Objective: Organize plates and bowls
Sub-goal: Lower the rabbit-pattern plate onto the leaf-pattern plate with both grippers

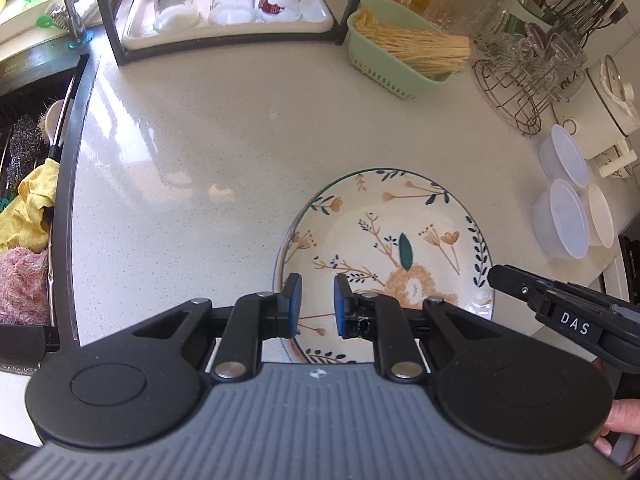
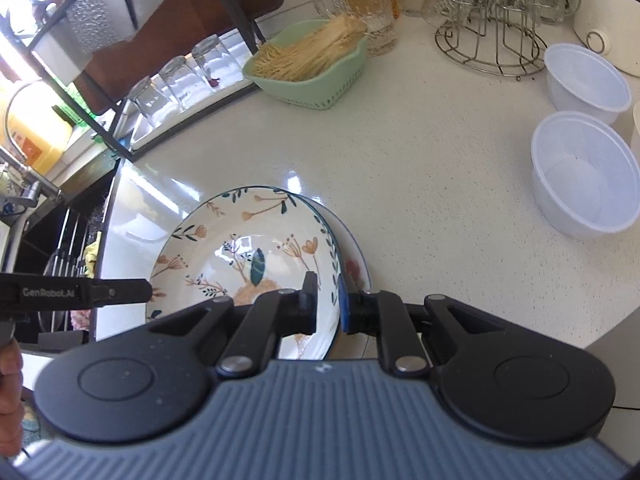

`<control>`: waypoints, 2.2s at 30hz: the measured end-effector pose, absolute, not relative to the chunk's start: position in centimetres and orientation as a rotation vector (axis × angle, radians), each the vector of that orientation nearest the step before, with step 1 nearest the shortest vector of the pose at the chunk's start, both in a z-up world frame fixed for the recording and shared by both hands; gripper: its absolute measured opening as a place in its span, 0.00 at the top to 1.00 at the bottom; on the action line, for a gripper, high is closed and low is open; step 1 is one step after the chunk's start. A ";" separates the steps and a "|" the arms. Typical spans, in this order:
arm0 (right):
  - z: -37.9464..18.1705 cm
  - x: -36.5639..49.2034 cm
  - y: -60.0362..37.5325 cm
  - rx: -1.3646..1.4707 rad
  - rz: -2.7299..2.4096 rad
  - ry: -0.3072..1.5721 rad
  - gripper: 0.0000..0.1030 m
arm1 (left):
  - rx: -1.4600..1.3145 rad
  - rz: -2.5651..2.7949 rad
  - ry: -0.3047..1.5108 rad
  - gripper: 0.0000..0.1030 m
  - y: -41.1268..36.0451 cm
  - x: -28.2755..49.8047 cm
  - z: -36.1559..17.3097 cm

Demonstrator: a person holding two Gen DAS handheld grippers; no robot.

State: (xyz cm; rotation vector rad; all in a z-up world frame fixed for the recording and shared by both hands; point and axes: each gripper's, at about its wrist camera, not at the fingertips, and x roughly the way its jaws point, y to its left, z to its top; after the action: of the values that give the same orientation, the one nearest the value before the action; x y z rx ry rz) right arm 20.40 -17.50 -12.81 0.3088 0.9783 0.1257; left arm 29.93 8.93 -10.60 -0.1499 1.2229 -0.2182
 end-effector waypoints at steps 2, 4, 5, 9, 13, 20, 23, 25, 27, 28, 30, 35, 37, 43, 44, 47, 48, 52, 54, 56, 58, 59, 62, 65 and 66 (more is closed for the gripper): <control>-12.3 20.2 -17.4 0.291 0.143 0.965 0.87 | -0.148 -0.216 1.207 0.82 8.5 29.5 -10.1; -11.7 19.9 -17.4 0.280 0.153 0.952 0.87 | -0.148 -0.210 1.197 0.82 8.1 29.2 -9.8; -11.3 19.7 -17.5 0.274 0.159 0.942 0.87 | -0.150 -0.208 1.191 0.82 8.0 29.1 -9.6; -9.7 18.9 -17.8 0.246 0.169 0.887 0.87 | -0.164 -0.195 1.169 0.82 7.4 28.6 -8.9; -8.7 18.4 -18.1 0.241 0.167 0.859 0.87 | -0.172 -0.198 1.145 0.82 6.8 28.4 -8.1; -7.0 17.7 -17.7 0.245 0.156 0.814 0.87 | -0.163 -0.243 1.095 0.82 6.3 28.0 -6.1; -6.5 17.3 -17.5 0.271 0.139 0.810 0.87 | -0.167 -0.253 1.075 0.82 6.5 28.0 -5.3; -6.2 16.9 -17.4 0.289 0.137 0.809 0.87 | -0.165 -0.268 1.070 0.82 6.8 27.8 -4.7; -5.9 16.3 -17.0 0.282 0.133 0.802 0.87 | -0.155 -0.295 1.061 0.82 7.1 27.5 -4.1; -5.8 16.1 -16.8 0.276 0.126 0.802 0.87 | -0.149 -0.304 1.050 0.82 7.2 27.3 -3.8; -5.6 15.8 -16.3 0.274 0.108 0.804 0.87 | -0.148 -0.322 1.036 0.82 7.7 26.8 -3.4; -4.9 15.3 -15.6 0.259 0.075 0.789 0.87 | -0.129 -0.350 1.010 0.82 9.0 26.1 -2.7; -4.7 15.3 -15.2 0.248 0.067 0.785 0.87 | -0.127 -0.352 1.001 0.82 9.5 26.0 -2.6; -4.7 15.0 -13.9 0.237 0.022 0.785 0.86 | -0.118 -0.365 0.989 0.72 11.0 26.8 -2.6; -4.8 14.8 -13.8 0.235 0.011 0.790 0.86 | -0.111 -0.373 0.994 0.72 10.9 26.9 -2.8; -4.5 14.2 -13.9 0.245 -0.027 0.791 0.86 | -0.084 -0.419 0.998 0.72 10.4 26.7 -2.9; -4.4 14.0 -13.9 0.239 -0.039 0.786 0.86 | -0.073 -0.433 0.992 0.72 10.2 26.6 -2.9; -4.5 13.6 -14.2 0.241 -0.080 0.776 0.86 | -0.045 -0.478 0.998 0.72 8.9 26.5 -3.4; -4.5 13.7 -14.7 0.259 -0.096 0.767 0.86 | -0.038 -0.488 1.000 0.72 8.3 26.7 -3.4; -4.5 13.9 -15.2 0.263 -0.098 0.760 0.86 | -0.033 -0.493 0.990 0.72 7.9 26.9 -3.1; -4.5 14.3 -15.6 0.256 -0.094 0.760 0.86 | -0.030 -0.494 0.986 0.72 7.4 27.3 -3.1; -4.6 14.4 -15.8 0.246 -0.091 0.761 0.86 | -0.030 -0.493 0.984 0.72 7.0 27.5 -3.0; -4.5 14.7 -16.9 0.213 -0.086 0.755 0.86 | -0.035 -0.500 0.980 0.72 5.5 28.1 -3.2; -4.5 14.9 -18.7 0.207 -0.081 0.754 0.86 | -0.045 -0.502 0.999 0.72 3.8 28.5 -3.8; -4.7 14.9 -19.3 0.203 -0.079 0.755 0.86 | -0.047 -0.501 1.004 0.72 3.2 28.7 -3.9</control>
State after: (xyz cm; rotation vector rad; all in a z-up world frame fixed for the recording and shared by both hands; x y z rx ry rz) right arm 14.91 -19.29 -4.66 0.2035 0.7548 -0.0786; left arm 28.67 3.25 -3.92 -0.0467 1.0038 -0.5012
